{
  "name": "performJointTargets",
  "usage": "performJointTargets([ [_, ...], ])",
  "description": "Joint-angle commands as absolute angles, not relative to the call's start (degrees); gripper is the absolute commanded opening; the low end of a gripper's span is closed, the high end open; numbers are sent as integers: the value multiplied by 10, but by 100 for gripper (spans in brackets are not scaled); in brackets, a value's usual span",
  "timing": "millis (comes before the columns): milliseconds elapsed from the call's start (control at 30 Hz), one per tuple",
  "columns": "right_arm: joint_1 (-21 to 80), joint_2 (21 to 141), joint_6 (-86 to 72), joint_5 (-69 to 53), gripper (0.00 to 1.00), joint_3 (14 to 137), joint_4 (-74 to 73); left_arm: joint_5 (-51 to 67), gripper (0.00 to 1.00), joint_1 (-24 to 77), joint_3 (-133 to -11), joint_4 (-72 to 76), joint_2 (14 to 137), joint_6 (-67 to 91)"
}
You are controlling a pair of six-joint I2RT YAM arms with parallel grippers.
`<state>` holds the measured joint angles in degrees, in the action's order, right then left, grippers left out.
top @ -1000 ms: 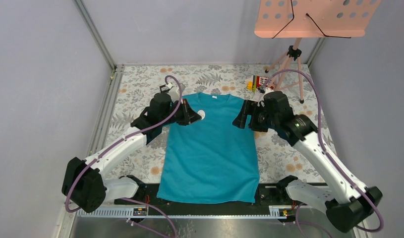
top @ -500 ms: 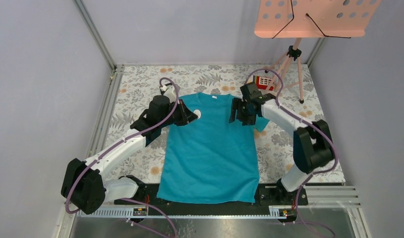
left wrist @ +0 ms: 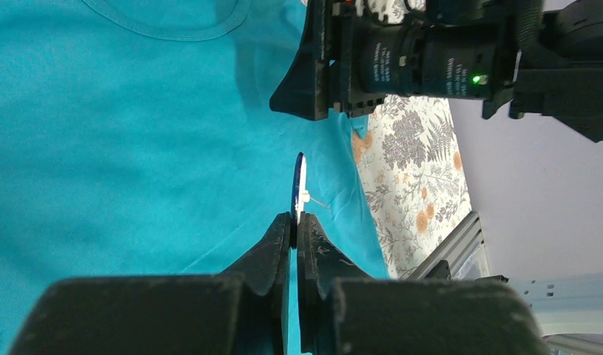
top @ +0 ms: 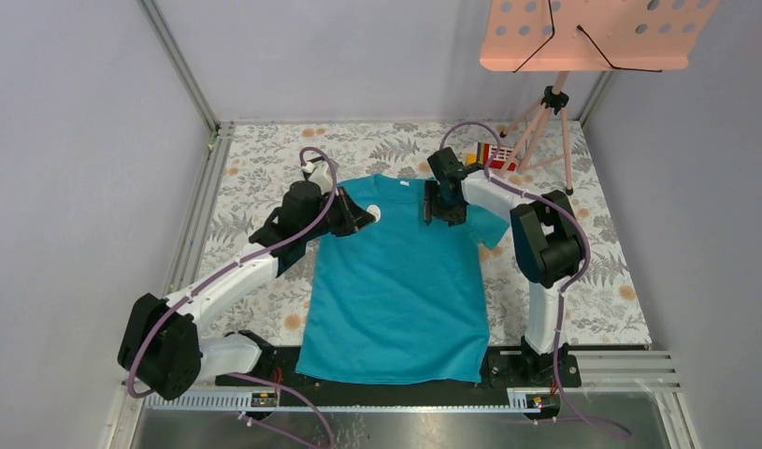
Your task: Pin the brooch onto the clothing
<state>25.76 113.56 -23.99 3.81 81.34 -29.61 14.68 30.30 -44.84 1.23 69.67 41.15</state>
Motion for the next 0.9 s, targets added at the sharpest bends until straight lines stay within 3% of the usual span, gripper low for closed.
performJointTargets([
  [0,261,1155,-226,64,64,832,-312,142,0,299,-447,71,709,428],
  [867,306,1162,-269,101,46,779,-317,147,0,299,-421,101,711,452],
])
